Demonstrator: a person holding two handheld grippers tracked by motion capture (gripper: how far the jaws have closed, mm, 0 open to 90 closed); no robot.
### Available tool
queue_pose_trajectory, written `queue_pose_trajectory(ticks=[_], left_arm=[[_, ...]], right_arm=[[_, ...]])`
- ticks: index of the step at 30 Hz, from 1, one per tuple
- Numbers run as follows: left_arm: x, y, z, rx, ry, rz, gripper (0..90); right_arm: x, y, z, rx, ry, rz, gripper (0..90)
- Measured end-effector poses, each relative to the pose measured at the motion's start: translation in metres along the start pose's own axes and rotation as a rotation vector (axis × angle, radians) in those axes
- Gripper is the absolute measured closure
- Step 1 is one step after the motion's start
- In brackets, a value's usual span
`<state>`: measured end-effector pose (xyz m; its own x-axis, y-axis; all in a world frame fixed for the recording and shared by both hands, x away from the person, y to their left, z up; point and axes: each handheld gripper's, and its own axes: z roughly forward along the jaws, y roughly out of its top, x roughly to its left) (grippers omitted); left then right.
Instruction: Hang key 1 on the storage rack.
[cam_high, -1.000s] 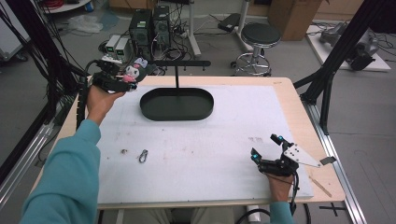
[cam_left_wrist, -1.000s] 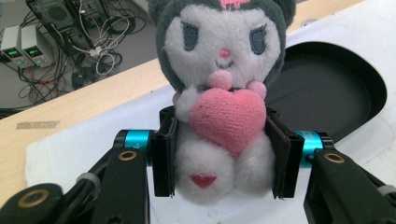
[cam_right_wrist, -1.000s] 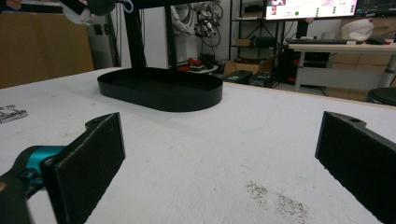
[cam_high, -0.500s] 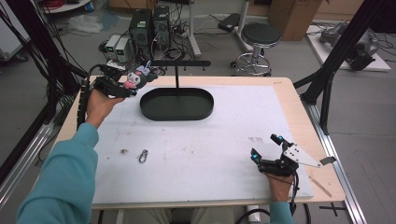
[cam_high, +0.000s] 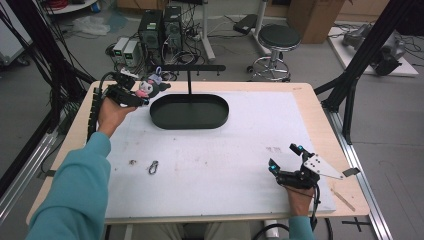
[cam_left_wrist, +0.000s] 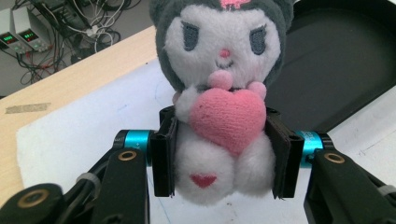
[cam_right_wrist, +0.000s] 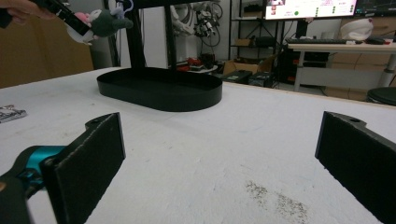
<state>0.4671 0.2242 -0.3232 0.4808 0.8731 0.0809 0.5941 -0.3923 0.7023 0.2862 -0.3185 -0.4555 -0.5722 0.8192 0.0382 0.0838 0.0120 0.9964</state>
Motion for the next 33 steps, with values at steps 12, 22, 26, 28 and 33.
queue_pose_trajectory(ticks=[12,22,26,28,33], left_arm=[[-0.001,-0.002,0.013,-0.004,0.001,-0.014,52.5],[0.001,-0.002,0.013,-0.044,-0.018,-0.014,46.1],[0.002,-0.004,0.007,-0.149,-0.017,0.011,28.4],[0.002,-0.004,0.005,-0.187,0.008,0.040,6.8],[0.003,-0.010,-0.007,-0.327,-0.049,0.067,1.7]], right_arm=[[0.000,0.000,0.000,0.001,-0.001,0.000,0.7],[0.000,0.000,0.000,0.000,-0.002,-0.001,0.7],[0.000,0.000,0.000,0.000,-0.001,0.005,0.7],[0.000,0.000,0.000,0.002,-0.003,0.006,0.7],[-0.001,0.000,0.001,-0.001,-0.004,-0.003,0.7]])
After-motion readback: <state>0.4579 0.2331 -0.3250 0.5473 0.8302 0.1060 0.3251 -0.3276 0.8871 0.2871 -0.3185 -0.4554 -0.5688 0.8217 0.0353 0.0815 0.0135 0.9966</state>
